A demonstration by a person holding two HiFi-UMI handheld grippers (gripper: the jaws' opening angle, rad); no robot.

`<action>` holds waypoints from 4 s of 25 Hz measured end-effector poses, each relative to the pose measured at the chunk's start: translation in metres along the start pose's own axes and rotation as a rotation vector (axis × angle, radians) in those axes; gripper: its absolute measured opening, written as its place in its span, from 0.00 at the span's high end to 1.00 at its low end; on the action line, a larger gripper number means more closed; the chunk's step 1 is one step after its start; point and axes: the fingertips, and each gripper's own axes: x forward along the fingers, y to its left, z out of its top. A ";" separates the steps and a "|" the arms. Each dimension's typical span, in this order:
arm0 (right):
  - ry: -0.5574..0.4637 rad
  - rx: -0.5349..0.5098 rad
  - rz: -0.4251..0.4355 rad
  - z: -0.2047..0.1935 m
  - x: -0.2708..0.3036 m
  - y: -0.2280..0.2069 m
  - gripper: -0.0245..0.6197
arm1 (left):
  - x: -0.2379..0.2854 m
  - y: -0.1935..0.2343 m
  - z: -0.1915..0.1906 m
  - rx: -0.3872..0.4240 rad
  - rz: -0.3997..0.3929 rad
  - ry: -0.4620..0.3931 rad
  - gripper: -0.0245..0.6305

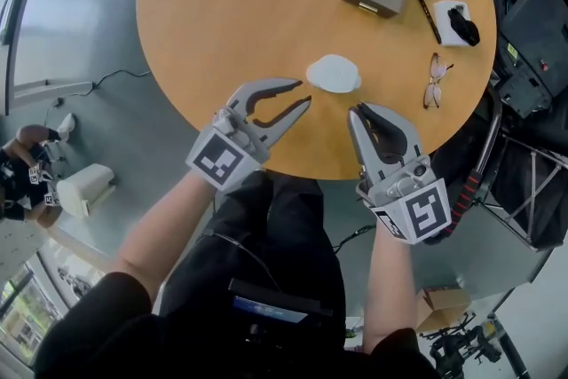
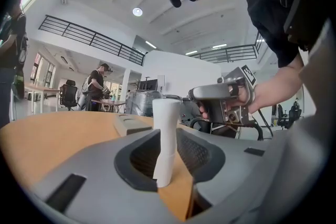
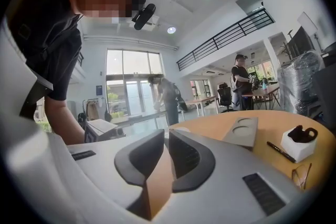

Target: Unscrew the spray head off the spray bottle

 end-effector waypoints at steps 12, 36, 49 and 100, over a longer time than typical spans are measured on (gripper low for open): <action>0.000 0.064 -0.027 -0.069 -0.005 -0.030 0.87 | 0.043 0.010 -0.075 0.007 0.011 0.020 0.56; -0.015 0.172 -0.059 -0.096 -0.026 -0.054 0.87 | 0.112 0.003 -0.096 0.067 -0.014 0.031 0.43; -0.017 0.138 -0.056 -0.088 -0.030 -0.054 0.86 | 0.117 0.005 -0.094 0.076 -0.017 0.050 0.50; -0.044 -0.164 0.394 0.272 -0.006 0.159 0.64 | -0.047 -0.100 0.249 0.123 -0.242 0.115 0.50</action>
